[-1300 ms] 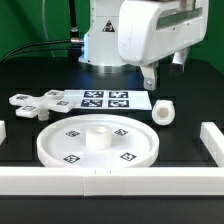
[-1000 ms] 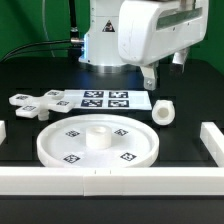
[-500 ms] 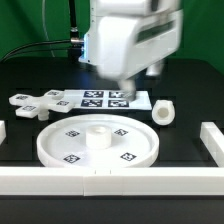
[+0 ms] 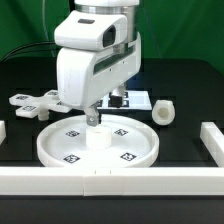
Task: Assemble round table
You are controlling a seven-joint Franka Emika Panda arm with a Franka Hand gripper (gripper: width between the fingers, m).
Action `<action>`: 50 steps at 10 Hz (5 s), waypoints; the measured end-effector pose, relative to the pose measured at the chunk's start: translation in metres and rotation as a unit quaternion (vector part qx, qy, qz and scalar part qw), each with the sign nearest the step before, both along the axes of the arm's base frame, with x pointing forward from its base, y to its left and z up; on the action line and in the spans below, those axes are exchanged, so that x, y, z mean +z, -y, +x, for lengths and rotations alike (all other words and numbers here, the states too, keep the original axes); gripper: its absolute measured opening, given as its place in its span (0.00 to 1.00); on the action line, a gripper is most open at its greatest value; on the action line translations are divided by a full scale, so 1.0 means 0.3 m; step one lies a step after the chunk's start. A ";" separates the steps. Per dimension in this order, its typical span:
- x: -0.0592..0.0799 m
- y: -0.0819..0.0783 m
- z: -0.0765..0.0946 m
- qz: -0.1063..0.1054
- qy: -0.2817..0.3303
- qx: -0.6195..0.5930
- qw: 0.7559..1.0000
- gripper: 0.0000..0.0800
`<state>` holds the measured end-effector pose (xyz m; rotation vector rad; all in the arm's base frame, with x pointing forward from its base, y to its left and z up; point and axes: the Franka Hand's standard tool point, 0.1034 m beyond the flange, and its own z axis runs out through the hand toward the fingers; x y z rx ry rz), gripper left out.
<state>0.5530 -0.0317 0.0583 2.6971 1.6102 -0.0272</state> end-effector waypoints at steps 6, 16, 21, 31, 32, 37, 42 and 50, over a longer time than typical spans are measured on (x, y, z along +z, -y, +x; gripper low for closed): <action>-0.126 0.052 -0.004 0.003 -0.014 0.010 1.000 0.81; -0.163 0.050 -0.018 0.005 -0.022 0.008 1.000 0.51; -0.164 0.017 -0.004 0.007 -0.020 0.017 1.000 0.51; -0.151 -0.190 0.035 0.013 -0.040 0.009 0.999 0.51; -0.151 -0.205 0.035 0.012 -0.042 0.004 0.999 0.51; -0.152 -0.219 0.034 0.011 -0.043 -0.005 0.999 0.51; -0.084 -0.222 0.024 0.007 -0.042 -0.018 0.999 0.81; 0.001 -0.286 -0.112 -0.005 -0.029 -0.151 0.988 0.81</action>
Offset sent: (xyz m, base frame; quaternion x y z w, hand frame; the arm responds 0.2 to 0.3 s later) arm 0.0118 -0.0063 -0.0264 -0.0079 0.0240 -0.0195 0.9995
